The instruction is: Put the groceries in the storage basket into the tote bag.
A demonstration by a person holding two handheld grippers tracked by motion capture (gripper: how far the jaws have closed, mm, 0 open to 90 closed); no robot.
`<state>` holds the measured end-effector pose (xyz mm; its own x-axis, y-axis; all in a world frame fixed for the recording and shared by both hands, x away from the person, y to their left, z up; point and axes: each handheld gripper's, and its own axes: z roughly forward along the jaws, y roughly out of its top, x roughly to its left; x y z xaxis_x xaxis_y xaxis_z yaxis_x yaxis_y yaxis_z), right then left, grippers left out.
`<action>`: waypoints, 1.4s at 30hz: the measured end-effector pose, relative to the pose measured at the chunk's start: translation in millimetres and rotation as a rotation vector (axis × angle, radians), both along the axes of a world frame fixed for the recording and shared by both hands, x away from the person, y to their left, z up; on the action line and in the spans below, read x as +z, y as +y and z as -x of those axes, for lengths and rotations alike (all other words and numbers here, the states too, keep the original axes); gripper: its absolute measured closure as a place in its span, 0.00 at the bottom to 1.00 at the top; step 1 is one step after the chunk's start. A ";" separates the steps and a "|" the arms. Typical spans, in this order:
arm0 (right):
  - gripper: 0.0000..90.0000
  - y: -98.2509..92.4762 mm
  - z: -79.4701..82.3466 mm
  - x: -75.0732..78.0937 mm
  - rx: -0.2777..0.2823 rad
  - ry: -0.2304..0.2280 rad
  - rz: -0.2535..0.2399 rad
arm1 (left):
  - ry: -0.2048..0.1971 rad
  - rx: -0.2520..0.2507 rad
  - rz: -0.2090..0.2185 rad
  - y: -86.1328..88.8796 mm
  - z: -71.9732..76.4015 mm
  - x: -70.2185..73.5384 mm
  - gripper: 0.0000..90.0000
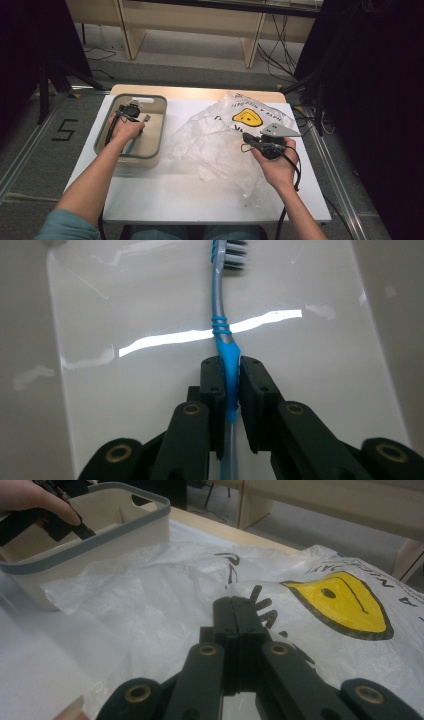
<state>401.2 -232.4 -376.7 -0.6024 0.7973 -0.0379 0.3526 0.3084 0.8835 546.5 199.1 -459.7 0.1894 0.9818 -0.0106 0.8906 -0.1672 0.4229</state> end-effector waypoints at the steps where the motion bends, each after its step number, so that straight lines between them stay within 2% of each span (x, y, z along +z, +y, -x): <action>1: 1.00 0.0 0.0 0.1 0.000 0.000 0.000 | -0.001 0.000 -0.001 -0.2 0.1 0.0 0.89; 9: 1.00 -0.6 -0.3 -0.1 0.000 0.002 -0.003 | -0.008 0.012 0.015 2.1 0.6 2.2 0.91; 25: 1.00 -0.7 -0.6 -0.7 -0.001 0.001 -0.003 | -0.015 0.019 0.018 5.7 0.4 3.7 0.91; 28: 1.00 -0.3 -0.4 -0.7 -0.001 0.002 -0.002 | -0.027 0.020 0.019 6.1 1.0 5.7 0.91; 29: 1.00 -0.2 -0.4 -0.7 0.000 0.003 -0.002 | -0.032 0.018 0.017 6.3 1.4 6.7 0.95; 30: 1.00 -0.1 -0.3 -0.8 0.000 0.002 -0.002 | -0.056 0.017 0.036 7.1 2.1 9.5 0.99; 31: 1.00 -0.2 -0.3 -0.8 -0.001 0.002 -0.002 | -0.065 0.019 0.040 7.2 2.5 13.0 0.99; 33: 1.00 0.0 -0.4 -0.9 0.000 0.003 -0.002 | -0.075 -0.005 0.026 6.6 3.2 15.6 0.99; 36: 1.00 0.4 -0.3 -1.0 0.002 0.002 -0.001 | -0.049 -0.009 0.008 8.7 2.9 8.5 0.99; 37: 1.00 0.8 0.0 -1.0 0.000 0.002 -0.003 | -0.058 -0.006 -0.007 9.3 2.6 6.3 0.99; 38: 1.00 0.9 0.1 -1.0 0.000 0.001 -0.003 | -0.065 -0.009 -0.024 9.3 2.1 5.4 0.99; 39: 1.00 0.3 0.1 -0.9 0.001 0.001 -0.001 | -0.071 -0.006 -0.023 8.7 1.3 5.3 0.91; 40: 1.00 0.3 0.1 -0.9 0.001 0.001 -0.001 | -0.080 -0.001 -0.020 8.3 0.6 5.7 0.91; 41: 1.00 -0.1 -0.3 -1.0 -0.001 0.005 0.000 | -0.094 0.006 -0.032 7.8 -0.2 6.9 0.81; 42: 1.00 0.1 -0.5 -1.4 0.000 0.004 -0.002 | -0.115 0.015 -0.042 7.4 -1.0 8.4 0.78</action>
